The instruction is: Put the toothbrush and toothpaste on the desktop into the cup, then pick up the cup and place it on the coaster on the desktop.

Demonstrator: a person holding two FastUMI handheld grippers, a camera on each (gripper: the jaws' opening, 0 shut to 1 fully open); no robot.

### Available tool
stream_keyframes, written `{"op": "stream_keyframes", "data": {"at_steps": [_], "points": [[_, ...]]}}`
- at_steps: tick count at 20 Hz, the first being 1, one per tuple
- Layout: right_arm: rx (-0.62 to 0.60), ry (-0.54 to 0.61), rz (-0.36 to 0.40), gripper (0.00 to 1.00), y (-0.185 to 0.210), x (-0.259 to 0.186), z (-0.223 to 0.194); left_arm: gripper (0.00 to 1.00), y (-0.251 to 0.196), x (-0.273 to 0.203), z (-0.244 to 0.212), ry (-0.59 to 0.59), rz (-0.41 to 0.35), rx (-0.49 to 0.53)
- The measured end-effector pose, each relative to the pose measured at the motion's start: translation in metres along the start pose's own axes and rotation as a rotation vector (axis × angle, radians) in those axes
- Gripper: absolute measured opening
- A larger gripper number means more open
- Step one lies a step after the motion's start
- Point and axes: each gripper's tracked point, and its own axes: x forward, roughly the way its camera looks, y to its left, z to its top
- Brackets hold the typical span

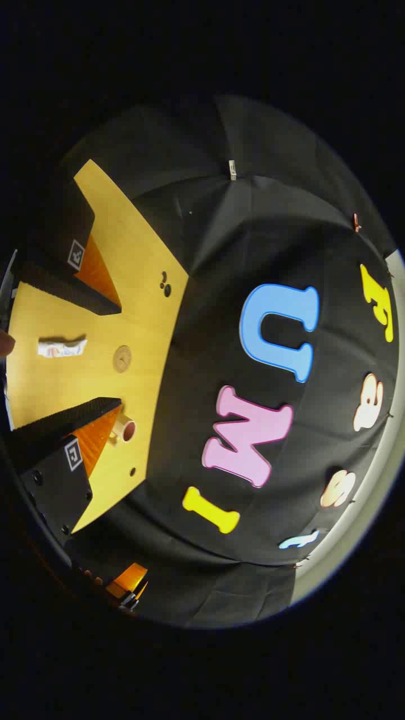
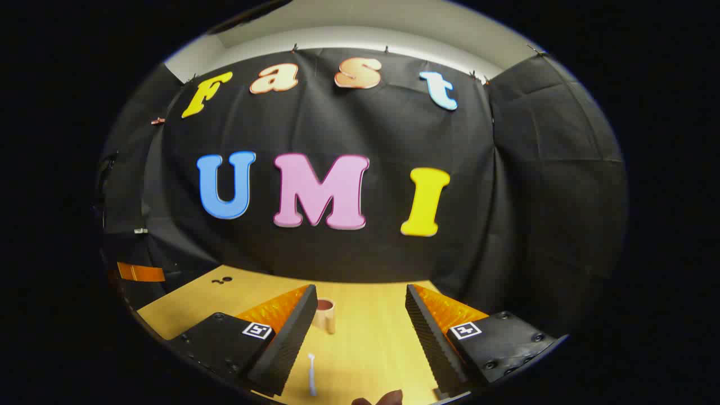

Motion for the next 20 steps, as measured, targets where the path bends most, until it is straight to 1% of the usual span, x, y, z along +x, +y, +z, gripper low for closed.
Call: {"op": "stream_keyframes", "data": {"at_steps": [2, 7, 10, 17, 20], "points": [[-0.01, 0.061, 0.007, 0.97, 0.02, -0.004, -0.025, 0.92, 0.006, 0.004, -0.013, 0.026, -0.007, 0.047], [0.009, 0.09, 0.031, 0.98, 0.048, -0.003, -0.033, 0.92, -0.001, 0.005, -0.014, 0.0, -0.058, 0.133], [-0.006, 0.097, 0.038, 0.97, 0.052, -0.003, -0.038, 0.91, -0.005, 0.005, -0.014, -0.001, -0.083, 0.149], [-0.003, 0.118, 0.057, 0.98, 0.057, -0.002, -0.045, 0.92, -0.005, 0.007, -0.015, 0.01, -0.092, 0.143], [0.01, 0.151, 0.066, 0.98, 0.058, -0.002, -0.053, 0.91, -0.007, 0.016, -0.032, 0.068, -0.1, 0.156]]}}
